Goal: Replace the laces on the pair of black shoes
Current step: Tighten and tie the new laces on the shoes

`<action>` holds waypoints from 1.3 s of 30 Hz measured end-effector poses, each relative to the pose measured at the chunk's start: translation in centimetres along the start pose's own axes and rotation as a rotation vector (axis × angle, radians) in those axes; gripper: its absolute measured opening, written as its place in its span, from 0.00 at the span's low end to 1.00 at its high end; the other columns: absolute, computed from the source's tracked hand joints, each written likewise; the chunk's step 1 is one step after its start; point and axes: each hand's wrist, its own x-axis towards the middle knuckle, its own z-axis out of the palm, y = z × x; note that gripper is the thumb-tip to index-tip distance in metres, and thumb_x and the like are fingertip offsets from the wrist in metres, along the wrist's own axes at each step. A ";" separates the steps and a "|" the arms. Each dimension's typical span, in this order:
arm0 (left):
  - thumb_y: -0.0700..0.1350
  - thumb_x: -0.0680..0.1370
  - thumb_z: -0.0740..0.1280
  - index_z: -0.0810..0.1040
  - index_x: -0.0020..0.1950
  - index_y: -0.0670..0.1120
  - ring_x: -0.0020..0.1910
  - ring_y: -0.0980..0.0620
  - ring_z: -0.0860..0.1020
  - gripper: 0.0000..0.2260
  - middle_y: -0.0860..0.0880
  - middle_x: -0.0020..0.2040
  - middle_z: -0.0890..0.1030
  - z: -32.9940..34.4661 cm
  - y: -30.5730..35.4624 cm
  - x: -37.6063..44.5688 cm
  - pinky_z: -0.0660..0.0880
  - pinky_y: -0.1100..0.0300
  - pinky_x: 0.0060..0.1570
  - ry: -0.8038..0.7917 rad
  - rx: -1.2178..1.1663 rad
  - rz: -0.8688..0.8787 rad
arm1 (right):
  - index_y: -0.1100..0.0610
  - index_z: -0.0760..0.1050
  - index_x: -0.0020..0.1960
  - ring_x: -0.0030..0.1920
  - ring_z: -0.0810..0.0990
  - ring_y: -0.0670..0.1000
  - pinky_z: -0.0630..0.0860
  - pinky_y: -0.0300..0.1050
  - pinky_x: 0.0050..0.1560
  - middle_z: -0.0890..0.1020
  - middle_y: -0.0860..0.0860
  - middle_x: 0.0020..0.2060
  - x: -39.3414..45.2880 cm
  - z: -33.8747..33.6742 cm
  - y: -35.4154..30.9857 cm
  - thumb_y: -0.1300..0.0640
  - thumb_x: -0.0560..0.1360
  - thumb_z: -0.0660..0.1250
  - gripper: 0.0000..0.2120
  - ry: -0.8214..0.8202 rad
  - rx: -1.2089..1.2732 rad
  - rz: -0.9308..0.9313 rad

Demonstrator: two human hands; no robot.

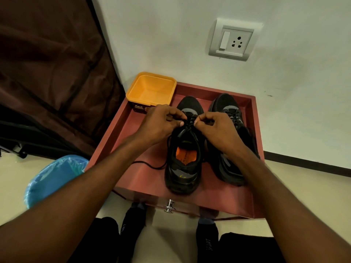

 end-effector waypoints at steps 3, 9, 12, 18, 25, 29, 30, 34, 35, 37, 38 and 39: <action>0.38 0.75 0.77 0.88 0.53 0.47 0.46 0.58 0.85 0.08 0.54 0.48 0.86 0.3 0.0 0.0 0.84 0.54 0.53 0.041 0.035 -0.001 | 0.51 0.84 0.49 0.42 0.84 0.44 0.79 0.40 0.46 0.85 0.46 0.42 0.2 -0.3 0.2 0.55 0.79 0.72 0.02 -0.032 0.020 0.033; 0.40 0.77 0.75 0.87 0.50 0.47 0.47 0.56 0.85 0.04 0.53 0.45 0.87 0.2 -0.1 0.2 0.83 0.48 0.53 0.046 0.021 -0.022 | 0.52 0.86 0.53 0.43 0.84 0.41 0.80 0.37 0.49 0.85 0.44 0.46 0.1 -0.1 0.1 0.61 0.75 0.76 0.08 -0.028 -0.057 -0.011; 0.39 0.78 0.74 0.87 0.49 0.46 0.46 0.57 0.85 0.04 0.52 0.45 0.86 0.3 0.1 -0.1 0.83 0.50 0.53 0.046 0.019 -0.027 | 0.50 0.87 0.51 0.42 0.84 0.40 0.81 0.38 0.50 0.86 0.43 0.45 0.2 0.1 0.2 0.60 0.74 0.77 0.08 -0.011 -0.048 0.002; 0.39 0.77 0.75 0.87 0.50 0.46 0.46 0.56 0.85 0.04 0.52 0.45 0.86 0.2 0.7 -0.2 0.84 0.51 0.53 0.049 0.005 -0.044 | 0.46 0.86 0.47 0.47 0.82 0.42 0.79 0.43 0.51 0.83 0.41 0.45 0.4 0.7 0.0 0.56 0.75 0.76 0.05 0.068 -0.061 0.005; 0.35 0.76 0.75 0.84 0.48 0.46 0.48 0.53 0.86 0.07 0.50 0.47 0.86 -0.6 -0.3 -0.6 0.83 0.46 0.55 -0.014 -0.076 -0.047 | 0.54 0.82 0.50 0.53 0.85 0.52 0.85 0.48 0.51 0.85 0.53 0.50 0.2 -0.4 -0.3 0.63 0.79 0.71 0.05 0.006 0.281 0.191; 0.36 0.76 0.75 0.87 0.51 0.47 0.51 0.56 0.86 0.08 0.51 0.49 0.87 -0.4 0.1 -0.9 0.82 0.51 0.58 -0.060 -0.100 -0.027 | 0.52 0.84 0.47 0.46 0.85 0.47 0.83 0.46 0.49 0.86 0.49 0.44 -0.5 -1.1 0.2 0.65 0.76 0.73 0.08 -0.043 0.123 0.092; 0.36 0.76 0.75 0.87 0.53 0.47 0.51 0.56 0.86 0.08 0.51 0.50 0.87 -0.3 0.0 -1.0 0.82 0.51 0.58 -0.056 -0.096 -0.026 | 0.50 0.85 0.47 0.44 0.84 0.43 0.82 0.43 0.48 0.86 0.46 0.43 -0.6 -1.0 0.3 0.64 0.76 0.73 0.09 -0.050 0.082 0.069; 0.36 0.75 0.77 0.88 0.50 0.48 0.49 0.53 0.87 0.08 0.50 0.47 0.88 0.0 -0.1 -0.9 0.83 0.47 0.56 -0.013 -0.100 -0.012 | 0.48 0.87 0.52 0.48 0.84 0.40 0.81 0.40 0.52 0.87 0.43 0.47 -0.8 -0.4 0.1 0.59 0.76 0.75 0.08 -0.026 0.041 0.029; 0.37 0.74 0.77 0.88 0.49 0.48 0.47 0.53 0.87 0.07 0.50 0.46 0.88 0.1 -0.1 -0.9 0.84 0.47 0.54 0.002 -0.086 0.004 | 0.47 0.87 0.52 0.49 0.84 0.40 0.81 0.40 0.53 0.86 0.43 0.47 -0.8 -0.3 0.1 0.58 0.76 0.75 0.08 -0.012 0.035 0.022; 0.39 0.75 0.77 0.88 0.49 0.49 0.46 0.55 0.86 0.06 0.53 0.45 0.87 0.4 0.1 -1.0 0.84 0.48 0.52 0.035 -0.015 0.047 | 0.46 0.87 0.52 0.50 0.84 0.40 0.81 0.39 0.53 0.86 0.43 0.48 -0.7 -0.1 0.0 0.56 0.77 0.75 0.07 0.008 0.008 0.006; 0.41 0.75 0.77 0.88 0.49 0.50 0.47 0.56 0.86 0.06 0.53 0.46 0.87 0.5 0.2 -1.1 0.84 0.48 0.50 0.045 0.039 0.076 | 0.46 0.87 0.52 0.50 0.84 0.40 0.80 0.39 0.54 0.87 0.43 0.47 -0.7 0.0 0.0 0.56 0.77 0.75 0.07 0.015 -0.002 0.001; 0.43 0.76 0.76 0.87 0.50 0.51 0.47 0.56 0.85 0.05 0.54 0.47 0.86 0.5 0.2 -1.1 0.84 0.48 0.49 0.048 0.099 0.110 | 0.47 0.87 0.52 0.49 0.84 0.40 0.80 0.39 0.54 0.86 0.43 0.47 -0.7 0.1 -0.1 0.56 0.77 0.75 0.06 0.019 -0.014 -0.007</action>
